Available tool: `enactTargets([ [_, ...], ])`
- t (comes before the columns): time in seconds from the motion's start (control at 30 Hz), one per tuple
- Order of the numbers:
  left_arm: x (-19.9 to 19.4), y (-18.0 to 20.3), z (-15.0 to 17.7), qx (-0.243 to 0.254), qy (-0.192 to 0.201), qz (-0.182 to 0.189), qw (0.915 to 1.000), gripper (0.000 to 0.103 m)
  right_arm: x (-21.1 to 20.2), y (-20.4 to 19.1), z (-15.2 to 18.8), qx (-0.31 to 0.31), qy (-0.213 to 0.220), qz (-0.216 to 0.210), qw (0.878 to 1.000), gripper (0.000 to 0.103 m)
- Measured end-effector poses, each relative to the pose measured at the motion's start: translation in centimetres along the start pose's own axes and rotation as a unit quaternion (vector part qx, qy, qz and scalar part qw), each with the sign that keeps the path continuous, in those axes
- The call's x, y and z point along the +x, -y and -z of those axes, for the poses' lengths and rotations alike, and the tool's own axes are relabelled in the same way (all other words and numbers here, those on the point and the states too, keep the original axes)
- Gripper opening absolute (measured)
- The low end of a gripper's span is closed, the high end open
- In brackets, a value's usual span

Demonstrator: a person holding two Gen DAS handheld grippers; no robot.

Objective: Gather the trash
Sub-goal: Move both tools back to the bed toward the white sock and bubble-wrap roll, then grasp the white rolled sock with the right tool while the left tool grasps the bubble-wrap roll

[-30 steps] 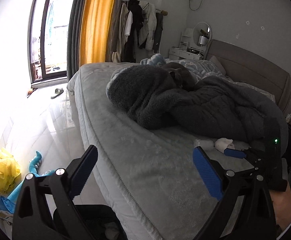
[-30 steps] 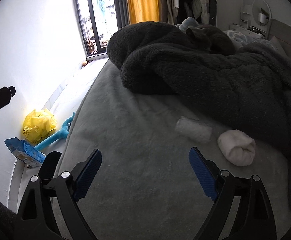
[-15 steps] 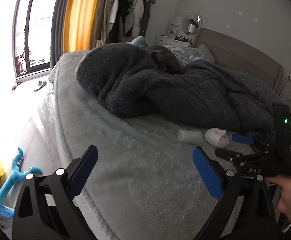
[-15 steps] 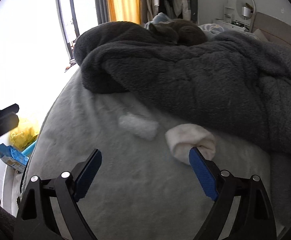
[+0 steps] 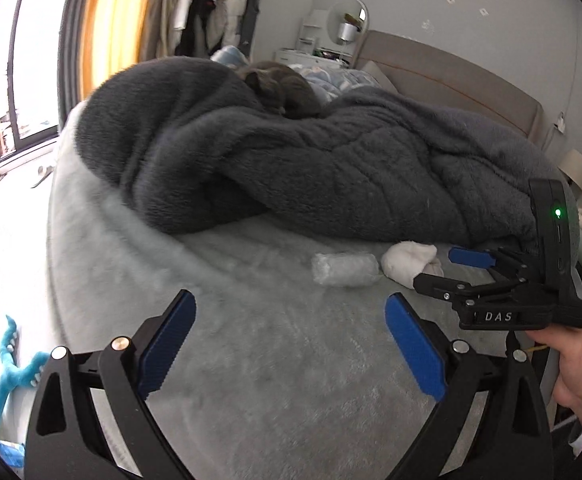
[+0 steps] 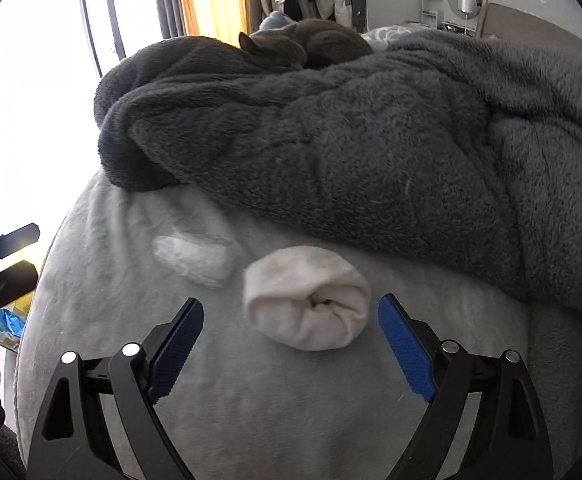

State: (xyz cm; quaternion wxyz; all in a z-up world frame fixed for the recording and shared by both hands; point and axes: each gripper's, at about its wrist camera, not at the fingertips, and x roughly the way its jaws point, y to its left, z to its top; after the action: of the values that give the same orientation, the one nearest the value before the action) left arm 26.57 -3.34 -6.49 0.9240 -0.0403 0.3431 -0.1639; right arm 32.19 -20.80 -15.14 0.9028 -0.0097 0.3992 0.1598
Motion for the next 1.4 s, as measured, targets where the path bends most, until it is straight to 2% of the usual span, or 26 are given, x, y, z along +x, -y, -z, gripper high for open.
enactTargets([
  [0.23,2.8,0.7,-0.5,-0.002,-0.016,0.043,0.9989,0.097,1.8,1.3,-0.3,0.014,-0.012,-0.015,1.0,0.09],
  [0.47,5.3,1.4,-1.3,0.009,-0.031,0.047,0.9983,0.097,3.2,2.4,-0.7,0.025,-0.018,-0.048,0.998,0.089],
  [0.53,5.9,1.6,-1.4,0.014,-0.036,0.05,0.998,0.097,3.6,2.6,-0.8,0.024,-0.021,-0.058,0.998,0.076],
  [0.6,6.7,1.9,-1.5,0.016,-0.041,0.054,0.9976,0.097,3.9,2.4,-0.8,0.015,-0.025,-0.067,0.997,0.074],
  [0.77,7.9,2.7,-1.7,0.025,-0.053,0.059,0.9965,0.097,4.1,2.4,-1.2,0.006,-0.026,-0.068,0.997,0.061],
  [1.3,11.7,3.9,-2.3,0.006,-0.082,0.052,0.9952,0.096,1.5,5.8,-1.1,0.028,-0.001,-0.057,0.998,0.061],
  [1.4,12.3,4.2,-2.2,0.008,-0.088,0.042,0.9952,0.087,0.9,6.5,-0.9,0.029,0.001,-0.056,0.998,0.061],
])
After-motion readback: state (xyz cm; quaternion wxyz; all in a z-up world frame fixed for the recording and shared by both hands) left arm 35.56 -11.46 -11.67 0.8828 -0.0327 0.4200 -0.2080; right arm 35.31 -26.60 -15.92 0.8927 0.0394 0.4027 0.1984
